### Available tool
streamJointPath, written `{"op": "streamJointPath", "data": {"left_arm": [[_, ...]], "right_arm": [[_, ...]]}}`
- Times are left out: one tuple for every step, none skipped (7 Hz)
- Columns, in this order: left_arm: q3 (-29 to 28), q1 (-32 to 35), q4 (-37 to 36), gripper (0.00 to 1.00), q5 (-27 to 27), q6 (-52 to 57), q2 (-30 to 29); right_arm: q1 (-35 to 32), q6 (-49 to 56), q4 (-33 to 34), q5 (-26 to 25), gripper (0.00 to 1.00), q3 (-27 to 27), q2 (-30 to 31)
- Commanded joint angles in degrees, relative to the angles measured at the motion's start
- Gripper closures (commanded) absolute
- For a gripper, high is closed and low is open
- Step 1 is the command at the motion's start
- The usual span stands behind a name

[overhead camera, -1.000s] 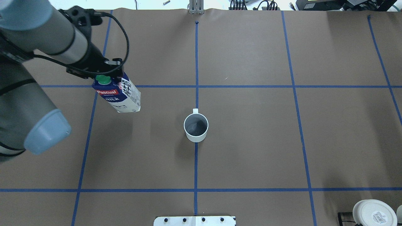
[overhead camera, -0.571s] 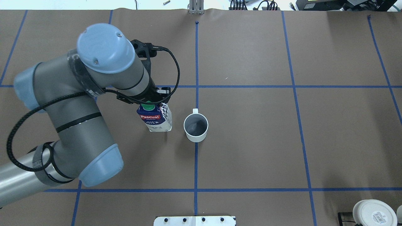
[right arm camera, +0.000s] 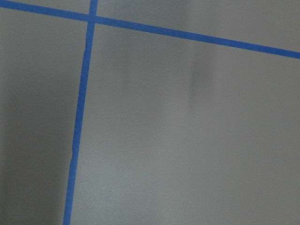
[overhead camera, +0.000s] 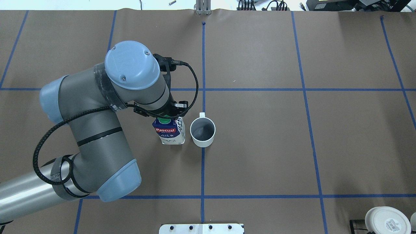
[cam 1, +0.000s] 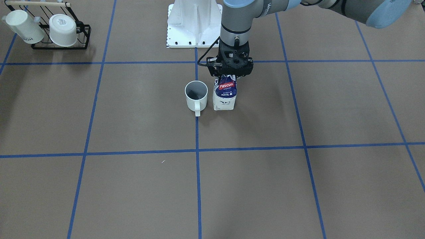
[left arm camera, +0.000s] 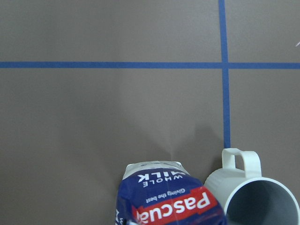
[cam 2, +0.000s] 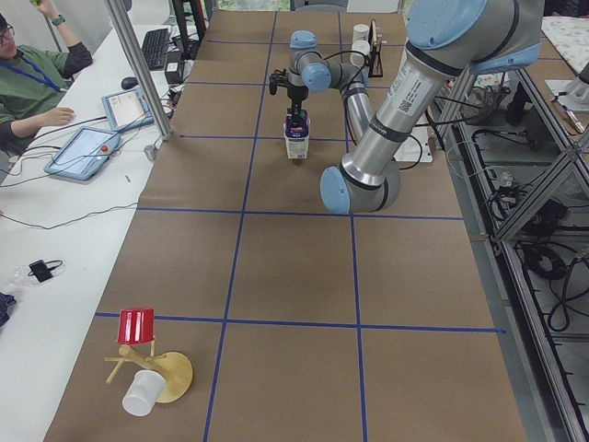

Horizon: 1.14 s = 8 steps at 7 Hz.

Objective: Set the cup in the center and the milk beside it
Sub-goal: 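Lower the milk carton beside the mug with the left gripper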

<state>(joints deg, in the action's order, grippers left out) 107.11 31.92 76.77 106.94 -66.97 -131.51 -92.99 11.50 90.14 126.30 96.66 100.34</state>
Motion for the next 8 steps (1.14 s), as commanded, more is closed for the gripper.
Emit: {"op": "streamJointPath", "data": {"left_arm": [[-1.8, -0.1, 3.8, 0.03, -1.0, 0.9, 0.5], [-1.8, -0.7, 4.0, 0.02, -3.9, 1.1, 0.5], [-1.3, -0.6, 3.7, 0.02, -3.8, 2.7, 0.5], [0.4, 0.3, 3.0, 0.01, -3.8, 6.6, 0.6], [1.7, 2.9, 1.5, 0.01, -3.2, 8.4, 0.9], [3.6, 5.1, -2.5, 0.01, -2.4, 11.4, 0.8], [6.0, 9.5, -6.6, 0.01, -0.4, 18.3, 2.4], [7.0, 16.4, -7.2, 0.01, 4.6, 29.2, 5.8]], "right_arm": [[0.0, -0.1, 0.0, 0.0, 0.0, -0.1, -0.1], [0.0, -0.1, 0.0, 0.1, 0.0, -0.1, -0.1], [0.0, -0.1, 0.0, 0.1, 0.0, -0.1, -0.1], [0.0, -0.1, -0.1, 0.1, 0.0, -0.1, -0.1], [0.0, -0.1, 0.0, 0.1, 0.0, -0.2, -0.1], [0.0, -0.2, 0.0, 0.1, 0.0, -0.4, 0.0], [0.0, -0.2, 0.0, 0.2, 0.0, -1.4, 0.0], [0.0, -0.3, 0.0, 0.3, 0.0, -2.2, 0.0]]}}
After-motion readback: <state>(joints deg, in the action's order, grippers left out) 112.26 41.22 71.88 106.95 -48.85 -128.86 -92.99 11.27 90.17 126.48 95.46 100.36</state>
